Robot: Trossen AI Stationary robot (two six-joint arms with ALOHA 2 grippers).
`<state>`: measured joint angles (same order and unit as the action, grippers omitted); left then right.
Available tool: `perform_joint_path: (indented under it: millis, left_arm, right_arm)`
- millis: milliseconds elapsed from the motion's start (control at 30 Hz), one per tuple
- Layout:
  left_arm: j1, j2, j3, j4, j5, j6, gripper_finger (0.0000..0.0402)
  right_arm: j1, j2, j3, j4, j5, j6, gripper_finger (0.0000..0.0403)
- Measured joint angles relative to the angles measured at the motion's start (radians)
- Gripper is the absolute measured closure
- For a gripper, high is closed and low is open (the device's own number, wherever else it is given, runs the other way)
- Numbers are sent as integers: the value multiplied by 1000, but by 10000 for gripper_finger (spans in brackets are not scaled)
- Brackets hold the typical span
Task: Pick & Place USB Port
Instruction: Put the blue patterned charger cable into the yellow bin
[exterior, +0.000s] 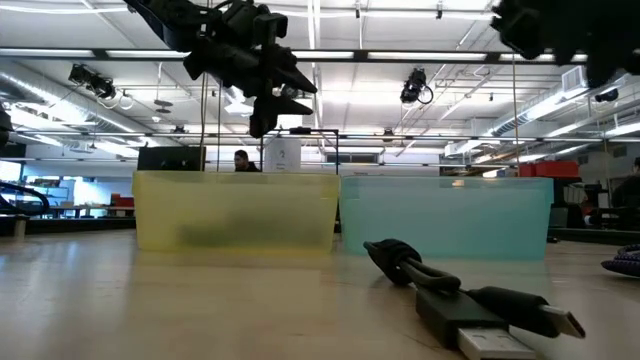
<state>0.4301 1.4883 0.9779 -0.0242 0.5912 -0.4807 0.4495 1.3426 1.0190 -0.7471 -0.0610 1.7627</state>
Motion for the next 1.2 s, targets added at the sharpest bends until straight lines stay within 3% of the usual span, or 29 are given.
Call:
perform_joint_path:
  millis: [200, 400, 933, 1200]
  left_arm:
    - [0, 0, 0, 0, 13, 28, 239]
    - [0, 0, 0, -3, 13, 47, 239]
    - [0, 1, 0, -22, 16, 58, 239]
    - [0, 1, 0, -31, 17, 58, 239]
  right_arm:
    - [97, 30, -109, 200, -77, 182, 262]
    - [124, 127, -146, 376, -117, 229, 262]
    - [119, 319, -147, 483, -145, 257, 262]
    - [119, 352, -147, 482, -165, 261, 262]
